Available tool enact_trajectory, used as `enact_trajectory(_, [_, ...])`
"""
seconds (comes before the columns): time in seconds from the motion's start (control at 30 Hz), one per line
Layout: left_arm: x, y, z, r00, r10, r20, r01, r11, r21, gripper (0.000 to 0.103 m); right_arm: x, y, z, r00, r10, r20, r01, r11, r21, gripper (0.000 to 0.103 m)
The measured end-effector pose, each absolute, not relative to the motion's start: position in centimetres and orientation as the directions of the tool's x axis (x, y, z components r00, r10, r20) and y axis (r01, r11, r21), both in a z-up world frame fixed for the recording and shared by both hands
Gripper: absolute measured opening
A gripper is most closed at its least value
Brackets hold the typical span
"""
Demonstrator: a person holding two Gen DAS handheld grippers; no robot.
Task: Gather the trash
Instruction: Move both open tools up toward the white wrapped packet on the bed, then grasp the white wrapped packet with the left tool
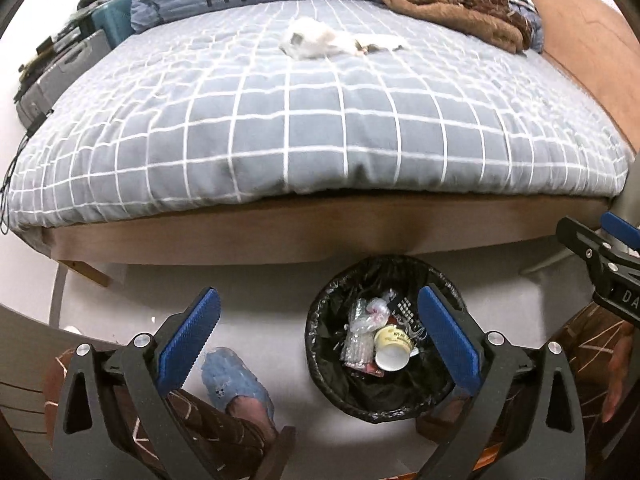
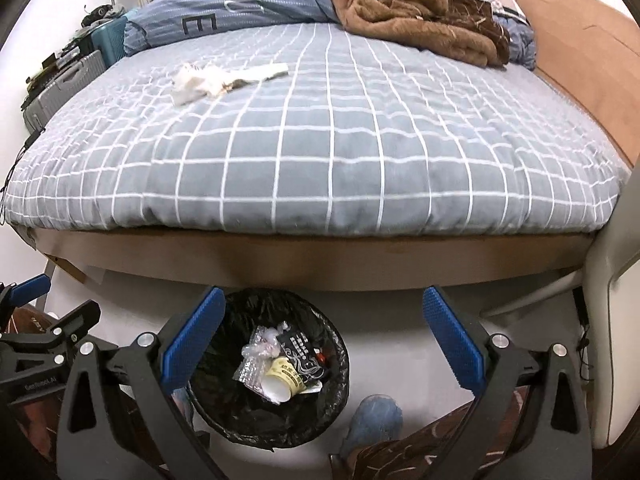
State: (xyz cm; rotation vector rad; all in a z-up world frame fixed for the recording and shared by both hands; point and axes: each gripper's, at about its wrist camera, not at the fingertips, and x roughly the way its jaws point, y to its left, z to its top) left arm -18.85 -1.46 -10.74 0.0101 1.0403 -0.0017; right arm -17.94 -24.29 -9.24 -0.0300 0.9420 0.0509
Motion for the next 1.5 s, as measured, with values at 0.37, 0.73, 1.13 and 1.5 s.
enact_trajectory(0.37, [-16.5,-1.1,-6.0,0.561,0.008,-0.828,-0.02,1.0,-0.004,0.097,-15.8,-24.2,-4.6,0.639,0.033,-0.769,-0.068,0.998,-0.014,0.095])
enact_trajectory(0.73, [-9.5,0.0,-4.4,0.578,0.016,-0.816,-0.051,0.999,-0.017,0.097,-10.6,-25.1,-2.3,0.657,0.034,-0.753,-0.066,0.998,-0.012,0.095])
enact_trajectory(1.13, [1.9,-0.1,-5.6,0.575,0.014,-0.818,-0.051,0.999,-0.019,0.096,-2.2,-26.4,-4.2,0.633,0.021,-0.774,-0.068,0.997,-0.029,0.095])
enact_trajectory(1.5, [11.6,-0.7,-7.9,0.55,0.024,-0.835,-0.056,0.998,-0.008,0.092,4.6,-25.1,-6.2,0.63,0.046,-0.776,-0.095,0.995,-0.018,0.095])
